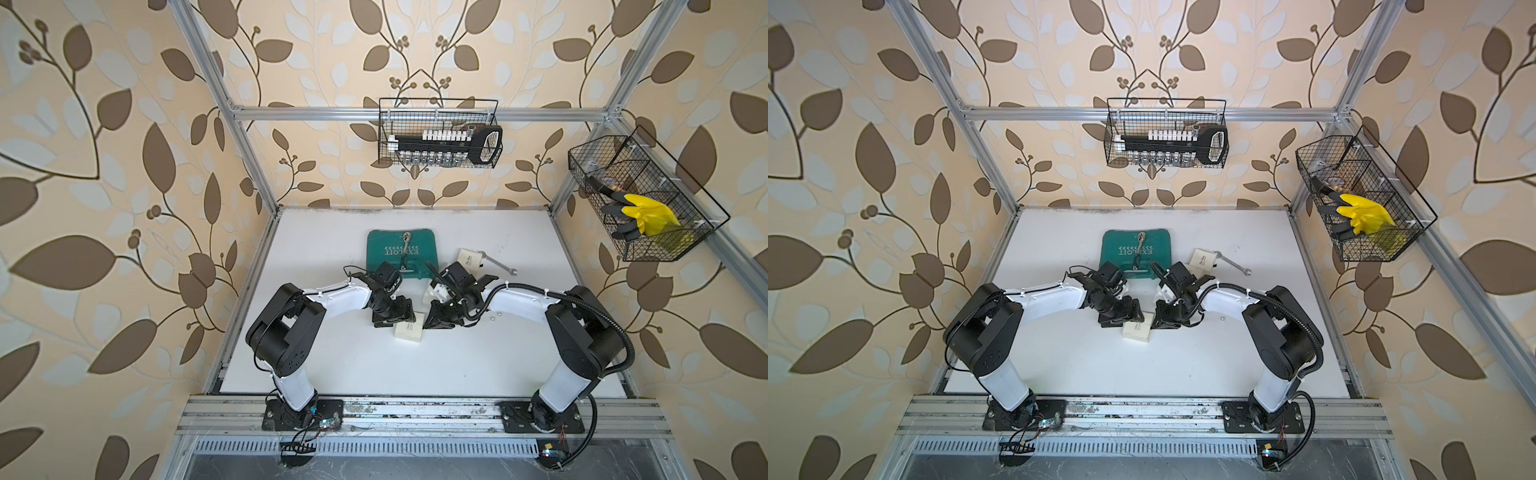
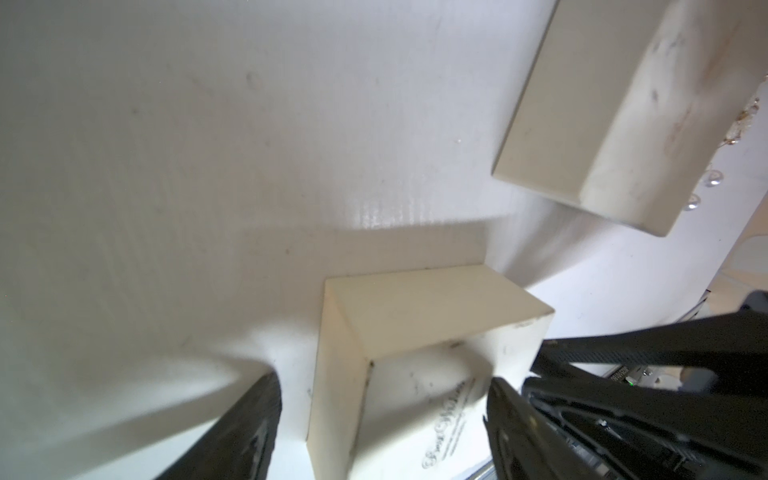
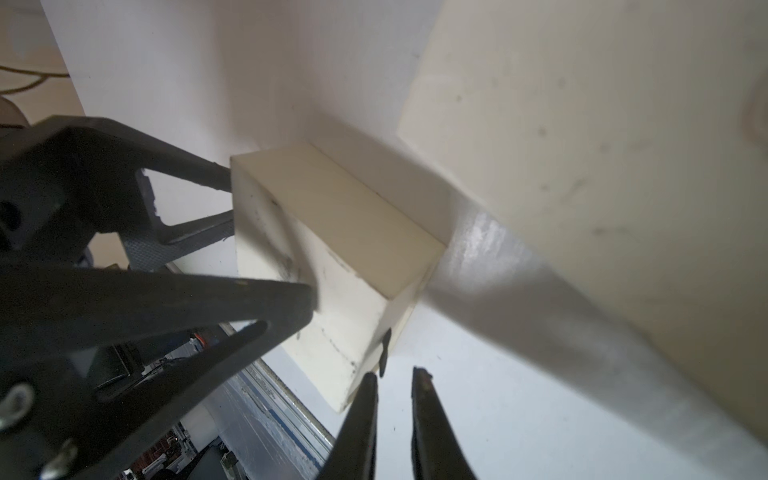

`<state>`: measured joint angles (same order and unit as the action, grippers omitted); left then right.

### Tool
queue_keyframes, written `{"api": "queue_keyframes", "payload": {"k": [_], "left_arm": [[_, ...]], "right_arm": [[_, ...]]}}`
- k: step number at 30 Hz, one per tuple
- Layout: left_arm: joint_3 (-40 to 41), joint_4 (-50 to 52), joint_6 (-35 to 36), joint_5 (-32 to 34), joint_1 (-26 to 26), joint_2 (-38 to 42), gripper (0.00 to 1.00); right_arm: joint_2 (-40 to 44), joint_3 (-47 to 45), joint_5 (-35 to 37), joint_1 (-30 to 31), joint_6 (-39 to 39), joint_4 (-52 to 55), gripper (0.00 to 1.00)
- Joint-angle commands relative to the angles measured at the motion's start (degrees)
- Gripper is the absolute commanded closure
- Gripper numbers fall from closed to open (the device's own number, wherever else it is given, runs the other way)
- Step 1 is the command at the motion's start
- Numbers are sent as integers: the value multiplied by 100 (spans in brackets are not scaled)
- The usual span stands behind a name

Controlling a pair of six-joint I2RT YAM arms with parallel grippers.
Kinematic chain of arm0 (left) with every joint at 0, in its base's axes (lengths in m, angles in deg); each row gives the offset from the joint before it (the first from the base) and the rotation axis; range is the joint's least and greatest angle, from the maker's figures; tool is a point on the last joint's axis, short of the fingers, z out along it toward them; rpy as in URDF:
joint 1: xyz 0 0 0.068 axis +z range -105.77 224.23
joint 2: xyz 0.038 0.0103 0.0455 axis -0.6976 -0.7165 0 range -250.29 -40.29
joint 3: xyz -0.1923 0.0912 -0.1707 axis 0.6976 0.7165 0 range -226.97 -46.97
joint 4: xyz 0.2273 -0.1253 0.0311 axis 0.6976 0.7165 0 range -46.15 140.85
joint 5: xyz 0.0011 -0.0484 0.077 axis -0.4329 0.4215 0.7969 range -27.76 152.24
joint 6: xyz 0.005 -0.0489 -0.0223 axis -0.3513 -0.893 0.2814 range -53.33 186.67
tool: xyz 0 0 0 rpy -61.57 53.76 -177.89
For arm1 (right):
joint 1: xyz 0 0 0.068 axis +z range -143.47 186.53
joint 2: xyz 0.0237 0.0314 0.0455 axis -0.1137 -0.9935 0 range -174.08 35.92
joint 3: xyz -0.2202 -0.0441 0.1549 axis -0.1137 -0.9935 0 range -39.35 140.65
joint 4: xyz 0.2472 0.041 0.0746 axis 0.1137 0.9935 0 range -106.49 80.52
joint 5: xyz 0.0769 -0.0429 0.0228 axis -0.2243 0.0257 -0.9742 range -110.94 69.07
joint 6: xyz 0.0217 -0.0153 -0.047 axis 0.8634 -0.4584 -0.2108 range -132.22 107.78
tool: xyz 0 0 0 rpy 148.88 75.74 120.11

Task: Take out the earrings from the drawer-style jewelry box
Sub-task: Open the drawer in the jewelry box.

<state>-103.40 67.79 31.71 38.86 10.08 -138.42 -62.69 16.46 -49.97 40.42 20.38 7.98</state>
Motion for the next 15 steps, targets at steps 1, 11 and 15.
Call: {"api": "queue_keyframes", "payload": {"k": [1,11,15], "left_arm": [[-27,15,-46,44,-31,57,21],[-62,30,-32,0,-34,23,20],[-71,30,-37,-9,-39,30,21]], "right_arm": [[-25,-96,-161,-1,-114,-89,82],[-148,-78,-210,-11,-132,-153,82],[-200,-93,-226,-7,-126,-189,82]]}}
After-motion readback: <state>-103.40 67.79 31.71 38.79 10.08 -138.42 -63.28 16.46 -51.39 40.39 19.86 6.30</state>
